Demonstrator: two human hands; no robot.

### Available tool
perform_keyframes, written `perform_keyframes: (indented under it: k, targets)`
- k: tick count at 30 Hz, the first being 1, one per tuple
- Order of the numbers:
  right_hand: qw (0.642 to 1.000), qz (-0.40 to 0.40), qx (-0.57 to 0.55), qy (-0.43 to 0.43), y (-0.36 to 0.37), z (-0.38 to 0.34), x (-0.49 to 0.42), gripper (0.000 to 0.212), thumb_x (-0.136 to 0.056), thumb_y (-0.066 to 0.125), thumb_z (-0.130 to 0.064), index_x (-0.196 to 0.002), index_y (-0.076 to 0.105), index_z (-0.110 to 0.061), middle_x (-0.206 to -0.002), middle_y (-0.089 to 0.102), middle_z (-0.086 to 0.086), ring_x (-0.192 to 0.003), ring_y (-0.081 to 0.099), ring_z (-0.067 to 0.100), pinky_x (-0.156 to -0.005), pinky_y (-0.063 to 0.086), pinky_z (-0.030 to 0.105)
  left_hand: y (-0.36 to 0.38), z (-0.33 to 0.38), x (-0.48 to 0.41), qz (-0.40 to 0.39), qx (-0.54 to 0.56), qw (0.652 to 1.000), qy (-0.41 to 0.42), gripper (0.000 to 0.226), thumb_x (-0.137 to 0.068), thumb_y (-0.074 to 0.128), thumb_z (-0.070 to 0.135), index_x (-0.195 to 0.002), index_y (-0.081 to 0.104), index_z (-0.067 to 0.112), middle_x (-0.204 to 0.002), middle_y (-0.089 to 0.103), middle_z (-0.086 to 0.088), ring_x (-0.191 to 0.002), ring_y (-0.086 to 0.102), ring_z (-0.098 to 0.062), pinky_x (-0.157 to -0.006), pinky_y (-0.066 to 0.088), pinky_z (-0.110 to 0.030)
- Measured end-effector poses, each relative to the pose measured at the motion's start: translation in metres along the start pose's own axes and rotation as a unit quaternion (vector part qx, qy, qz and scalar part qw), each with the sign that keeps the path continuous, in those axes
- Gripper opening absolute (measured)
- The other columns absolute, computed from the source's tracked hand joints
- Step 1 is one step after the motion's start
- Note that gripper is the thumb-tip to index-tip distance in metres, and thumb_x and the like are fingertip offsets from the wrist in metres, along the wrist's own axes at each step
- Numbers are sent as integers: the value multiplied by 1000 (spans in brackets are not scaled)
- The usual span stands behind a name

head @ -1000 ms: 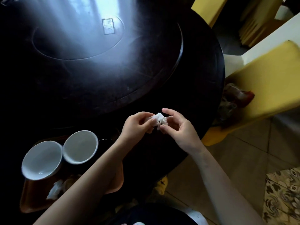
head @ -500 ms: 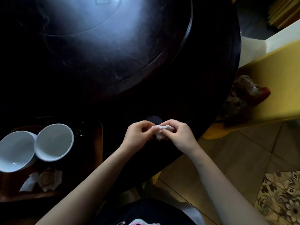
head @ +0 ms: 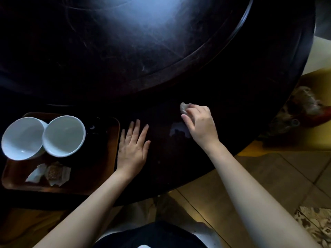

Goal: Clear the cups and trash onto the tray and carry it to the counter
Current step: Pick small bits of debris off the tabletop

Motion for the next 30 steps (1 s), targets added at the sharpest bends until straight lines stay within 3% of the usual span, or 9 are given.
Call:
perform_keyframes:
  k: [4,8,13,18,23,28,30]
  targets:
    - [999,34,7,-2,-3,8,0,32,-90,52,-9,-121,57,-3,-115,64,13,-101,53,31,-92,46,40,3,-7,2,-12,-12,1000,-4,58,-92,18,48,-142,6,22,-153,0,0,-143,-2,-16,-118,1,-40]
    - [1000,17,19,12,5,2,-11,30,-87,55,-5,-116,60,-2,-107,60,16,-98,51,32,-86,49,46,3,-5,2,-21,-38,999,-1,62,-90,15,50,-143,6,20,-153,-4,0,-143,-6,-15,-118,-1,-39]
    - [994,-27,28,-102,26,-31,7,23,-85,57,0,-107,66,-3,-91,64,15,-81,56,33,-74,52,44,5,-6,2,-27,-56,998,-5,62,-89,12,51,-143,1,21,-153,-7,-1,-143,-9,-16,-118,-4,-38]
    - [984,-42,63,-163,30,-38,30,41,-70,67,13,-108,66,-2,-99,69,10,-81,62,28,-71,54,40,6,-5,2,-21,-57,998,-1,62,-90,15,50,-144,3,21,-154,-4,-2,-143,-4,-17,-118,-1,-39]
    - [972,-68,83,-207,32,-42,51,39,-74,67,6,-112,63,-1,-105,68,8,-85,62,25,-80,52,38,6,-6,0,-14,-69,998,1,62,-90,17,50,-144,6,20,-154,-1,-3,-143,0,-19,-116,-6,-35]
    - [964,-103,94,-225,31,-48,81,32,-82,51,-6,-111,63,-3,-103,68,8,-85,62,23,-79,53,39,3,-4,1,-1,-68,998,6,62,-91,21,48,-144,10,18,-153,4,-5,-142,5,-20,-115,-6,-35]
    - [971,-102,58,-210,26,-48,84,26,-81,55,-3,-104,67,-3,-96,70,8,-81,63,25,-74,54,39,4,-4,0,-2,-70,998,4,62,-91,20,48,-143,8,19,-153,3,-5,-143,4,-20,-115,-5,-36]
Point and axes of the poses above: each hand's wrist, its own x-axis away from the middle knuckle, its own y-axis out of the palm, z = x × y, the point moved 7 cm from there along -x, towards the middle knuckle
